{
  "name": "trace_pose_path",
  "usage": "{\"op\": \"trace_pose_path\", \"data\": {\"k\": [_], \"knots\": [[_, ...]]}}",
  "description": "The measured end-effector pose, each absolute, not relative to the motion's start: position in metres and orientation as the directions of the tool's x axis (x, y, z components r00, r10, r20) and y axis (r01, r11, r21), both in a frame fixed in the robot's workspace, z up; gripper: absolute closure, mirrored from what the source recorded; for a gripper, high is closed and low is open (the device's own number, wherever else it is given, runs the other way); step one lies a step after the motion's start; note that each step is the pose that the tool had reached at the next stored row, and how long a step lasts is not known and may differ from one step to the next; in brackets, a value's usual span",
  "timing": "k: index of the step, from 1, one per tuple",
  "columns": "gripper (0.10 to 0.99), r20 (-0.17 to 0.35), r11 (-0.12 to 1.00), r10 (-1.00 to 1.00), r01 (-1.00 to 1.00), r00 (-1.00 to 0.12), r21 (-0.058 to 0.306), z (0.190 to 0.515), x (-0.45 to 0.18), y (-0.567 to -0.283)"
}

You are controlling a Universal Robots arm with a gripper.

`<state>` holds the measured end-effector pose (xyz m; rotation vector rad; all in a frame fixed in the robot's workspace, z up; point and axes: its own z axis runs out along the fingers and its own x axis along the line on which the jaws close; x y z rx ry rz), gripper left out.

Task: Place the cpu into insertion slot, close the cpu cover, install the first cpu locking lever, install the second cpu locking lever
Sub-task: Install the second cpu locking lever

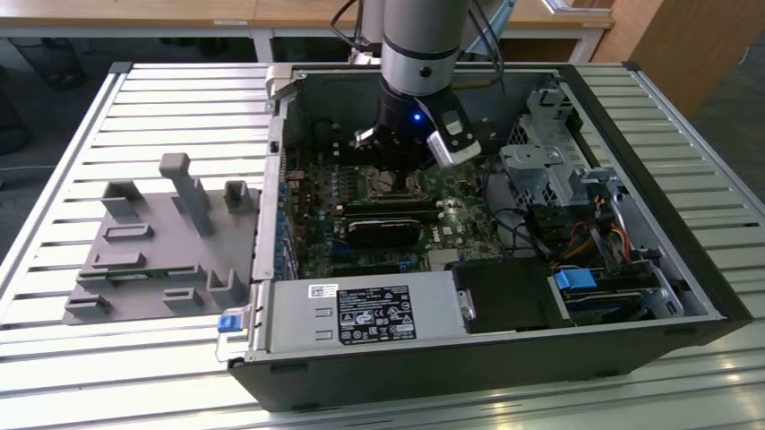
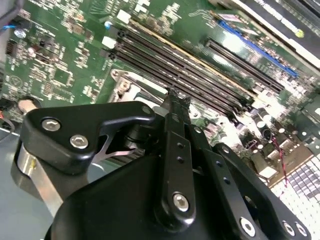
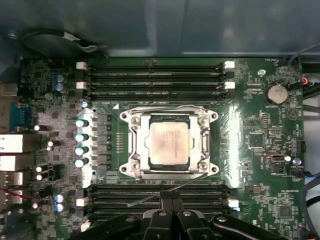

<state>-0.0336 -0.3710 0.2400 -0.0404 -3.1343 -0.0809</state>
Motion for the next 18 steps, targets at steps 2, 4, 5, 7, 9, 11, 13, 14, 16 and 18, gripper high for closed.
{"op": "trace_pose_path", "data": {"k": [2,4,5,7,9,11,13,14,16,18], "knots": [[0.98,0.007,0.998,0.026,0.026,-1.0,0.052,0.24,-0.039,-0.371],[0.98,0.007,0.998,0.026,0.026,-1.0,0.052,0.24,-0.042,-0.371],[0.98,0.006,0.998,0.026,0.026,-1.0,0.052,0.239,-0.043,-0.371],[0.98,0.007,0.998,0.026,0.026,-1.0,0.053,0.237,-0.045,-0.371],[0.98,0.007,0.998,0.026,0.026,-1.0,0.054,0.235,-0.046,-0.371],[0.98,0.007,0.998,0.026,0.026,-1.0,0.057,0.233,-0.046,-0.371],[0.98,0.007,0.998,0.026,0.027,-1.0,0.064,0.232,-0.046,-0.371],[0.98,0.007,0.997,0.026,0.027,-1.0,0.07,0.231,-0.046,-0.371],[0.98,0.007,0.997,0.027,0.027,-1.0,0.076,0.229,-0.047,-0.372],[0.98,0.008,0.997,0.027,0.027,-1.0,0.078,0.227,-0.048,-0.373]]}}
